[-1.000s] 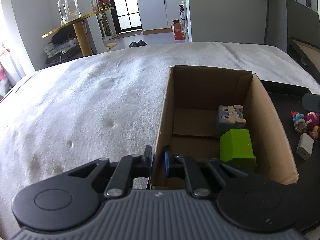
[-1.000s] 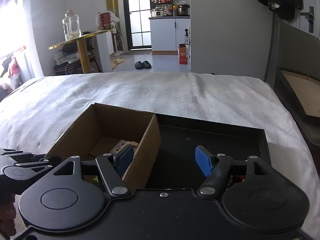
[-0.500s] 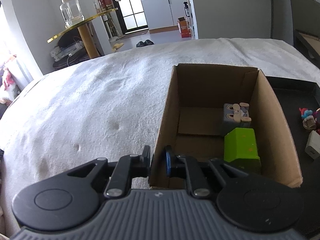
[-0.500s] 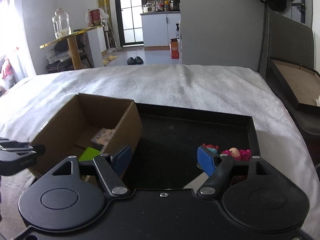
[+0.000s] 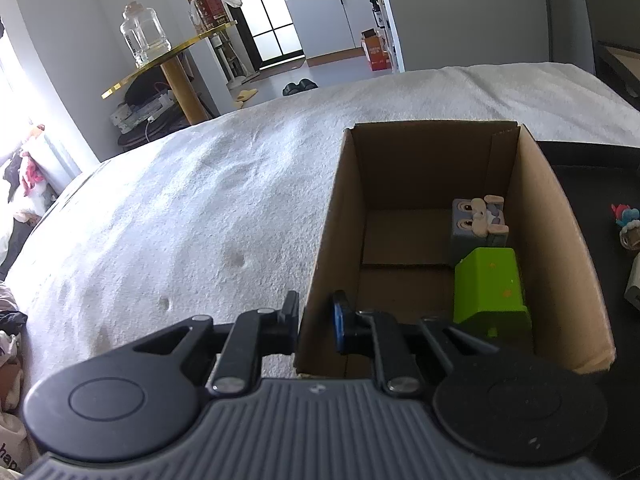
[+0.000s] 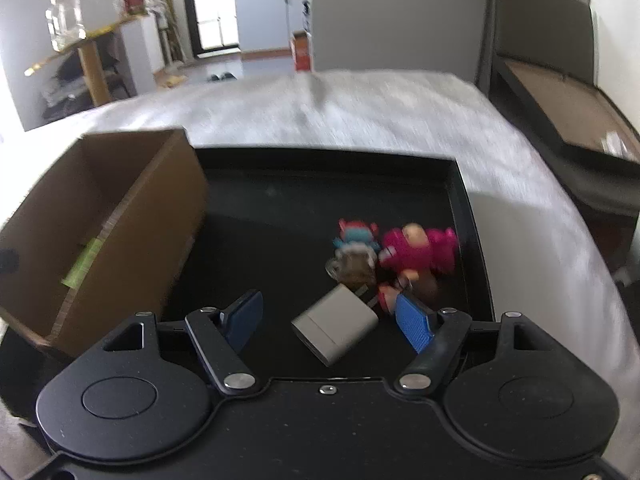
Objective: Organize rigid objects
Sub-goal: 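Move the right gripper back over the tray toward the white block, then close the right gripper on the white block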
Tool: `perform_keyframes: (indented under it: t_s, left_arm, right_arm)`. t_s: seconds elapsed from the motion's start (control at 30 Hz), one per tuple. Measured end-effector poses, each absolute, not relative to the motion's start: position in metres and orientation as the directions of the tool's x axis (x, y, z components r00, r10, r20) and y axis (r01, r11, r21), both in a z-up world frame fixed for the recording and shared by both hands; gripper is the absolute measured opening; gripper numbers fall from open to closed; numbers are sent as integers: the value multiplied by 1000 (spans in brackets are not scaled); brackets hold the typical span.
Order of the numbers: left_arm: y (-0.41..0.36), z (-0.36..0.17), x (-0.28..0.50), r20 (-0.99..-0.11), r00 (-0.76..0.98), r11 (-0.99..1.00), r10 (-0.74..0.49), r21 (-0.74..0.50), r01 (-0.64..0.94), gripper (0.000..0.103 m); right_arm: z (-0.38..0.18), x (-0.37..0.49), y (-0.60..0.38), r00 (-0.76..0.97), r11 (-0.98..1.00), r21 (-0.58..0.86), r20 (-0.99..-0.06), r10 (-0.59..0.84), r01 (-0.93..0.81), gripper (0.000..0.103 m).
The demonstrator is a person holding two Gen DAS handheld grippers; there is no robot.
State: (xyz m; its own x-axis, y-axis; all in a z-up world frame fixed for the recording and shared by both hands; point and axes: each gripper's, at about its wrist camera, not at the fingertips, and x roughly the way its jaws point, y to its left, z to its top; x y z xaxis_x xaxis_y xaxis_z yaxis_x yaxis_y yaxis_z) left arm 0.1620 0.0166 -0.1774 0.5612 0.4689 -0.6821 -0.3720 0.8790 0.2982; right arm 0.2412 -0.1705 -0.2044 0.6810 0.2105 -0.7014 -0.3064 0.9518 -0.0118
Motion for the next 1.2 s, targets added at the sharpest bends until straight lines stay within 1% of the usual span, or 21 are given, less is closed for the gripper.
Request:
perform_keyframes:
  t_s: [0.17, 0.3, 0.37, 0.47, 0.57, 0.67, 0.7, 0.73, 0.87, 0.9, 0.93, 1.2]
  left_arm:
    - [14, -177, 164, -683, 553, 875, 477, 309, -372, 16]
    - [12, -176, 165, -684, 548, 873, 482, 321, -368, 16]
    - [11, -177, 166, -684, 545, 871, 485, 325, -368, 16]
    - [10, -177, 166, -683, 542, 869, 489, 330, -368, 16]
    - [10, -177, 166, -684, 541, 868, 490, 329, -370, 16]
    - [10, -177, 166, -685, 542, 870, 487, 325, -371, 16]
    - [10, -177, 166, -685, 542, 870, 486, 325, -370, 16]
    - [10, -177, 166, -685, 543, 870, 486, 324, -371, 16]
    - [10, -178, 165, -683, 547, 871, 484, 321, -371, 16]
    - [10, -178, 165, -683, 548, 872, 483, 319, -371, 16]
    - [11, -178, 165, -683, 549, 872, 482, 317, -372, 16]
    - [14, -176, 162, -685, 561, 880, 466, 293, -374, 16]
  right_arm:
    - [-217, 250, -171, 660, 968, -5, -732, 168, -252, 73]
    - [-223, 255, -169, 663, 977, -25, -738, 125, -212, 80]
    - [-227, 258, -169, 657, 980, -26, -745, 111, -195, 80]
    - [-231, 263, -167, 653, 983, -38, -752, 91, -181, 84]
    - [-236, 268, -163, 645, 985, -53, -761, 68, -167, 84]
    - [-241, 269, -160, 652, 983, -88, -757, 39, -160, 80]
    - [-240, 267, -161, 655, 982, -93, -754, 37, -163, 75]
    - [-240, 266, -161, 656, 981, -97, -754, 37, -166, 68]
    - [-237, 261, -167, 659, 982, -117, -752, 9, -148, 56]
    - [-237, 262, -168, 658, 983, -112, -753, 12, -145, 45]
    - [-236, 260, -170, 659, 984, -103, -752, 21, -149, 37]
    - [-228, 256, -173, 679, 980, -105, -733, 37, -167, 37]
